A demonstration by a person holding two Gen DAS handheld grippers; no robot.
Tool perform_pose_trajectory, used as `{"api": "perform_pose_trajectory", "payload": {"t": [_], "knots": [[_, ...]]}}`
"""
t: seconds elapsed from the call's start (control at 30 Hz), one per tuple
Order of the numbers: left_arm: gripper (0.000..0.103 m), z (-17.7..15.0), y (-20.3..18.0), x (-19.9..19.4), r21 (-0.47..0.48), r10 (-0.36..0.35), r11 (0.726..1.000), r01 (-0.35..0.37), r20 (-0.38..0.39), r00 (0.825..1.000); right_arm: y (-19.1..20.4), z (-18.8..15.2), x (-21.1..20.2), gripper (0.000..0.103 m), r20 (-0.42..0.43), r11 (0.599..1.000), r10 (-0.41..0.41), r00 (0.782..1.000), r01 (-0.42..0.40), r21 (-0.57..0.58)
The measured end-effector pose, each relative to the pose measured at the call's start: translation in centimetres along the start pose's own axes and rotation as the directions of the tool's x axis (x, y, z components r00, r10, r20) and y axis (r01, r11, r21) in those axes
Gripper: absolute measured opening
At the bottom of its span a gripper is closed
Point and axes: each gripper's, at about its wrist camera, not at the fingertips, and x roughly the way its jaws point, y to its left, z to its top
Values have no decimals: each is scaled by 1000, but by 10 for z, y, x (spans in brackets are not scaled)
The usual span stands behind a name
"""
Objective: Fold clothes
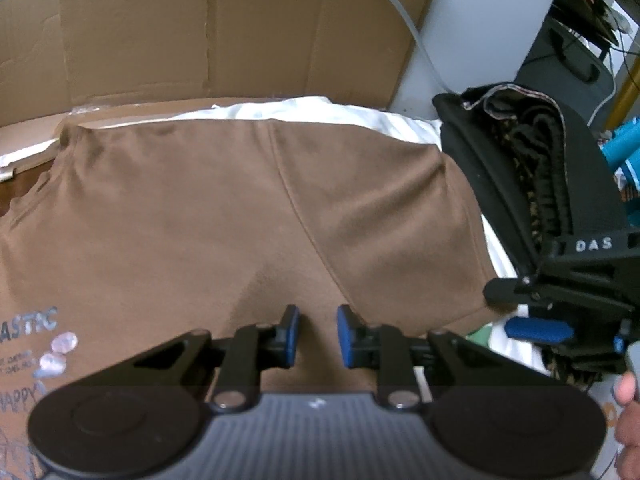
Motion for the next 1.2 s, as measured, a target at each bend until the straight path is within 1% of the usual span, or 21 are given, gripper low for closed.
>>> {"api": "perform_pose_trajectory", "payload": {"t": [0.23, 0.3, 0.33, 0.37, 0.4, 0.43, 0.47, 0.63, 0.8, 0.9, 1.03, 1.2], "knots": [[21, 0, -2, 1, 13, 11, 1000, -11, -7, 1000, 6, 0, 12, 46, 53, 999, -2, 999, -1, 51], [21, 0, -2, 1, 16, 13, 1000, -13, -8, 1000, 6, -1, 14, 38, 62, 998, -3, 998, -2, 69], [21, 1, -2, 0, 19, 13, 1000, -13, -8, 1000, 6, -2, 15, 30, 62, 997, -11, 998, 6, 76], [21, 1, -2, 0, 22, 14, 1000, -14, -9, 1000, 7, -3, 15, 19, 61, 997, -22, 998, 17, 74], [21, 1, -2, 0, 24, 14, 1000, -14, -9, 1000, 7, -4, 14, 15, 62, 998, -26, 998, 22, 64], [21, 1, -2, 0, 25, 14, 1000, -14, -8, 1000, 8, -6, 14, 8, 66, 998, -26, 998, 22, 51], [21, 1, -2, 0, 26, 14, 1000, -14, -8, 1000, 8, -7, 13, 6, 69, 999, -25, 997, 23, 40], [21, 0, -2, -1, 31, 11, 999, -10, -8, 1000, 17, -16, 1, 5, 99, 1000, -9, 995, 11, -23], [21, -1, 0, 0, 26, 5, 1000, -5, -11, 1000, 31, -27, -16, 5, 155, 994, 5, 988, 11, -107], [21, -1, 2, 0, 28, 2, 1000, -2, -11, 1000, 32, -17, -19, 5, 180, 991, 13, 984, 11, -130], [21, -1, 3, 0, 23, -2, 1000, 2, -12, 1000, 25, -13, -11, 5, 155, 993, 53, 986, -36, -114], [21, -2, 4, 1, 22, -5, 1000, 5, -11, 1000, 3, -12, 2, 10, 90, 998, 61, 994, -60, -19]]}}
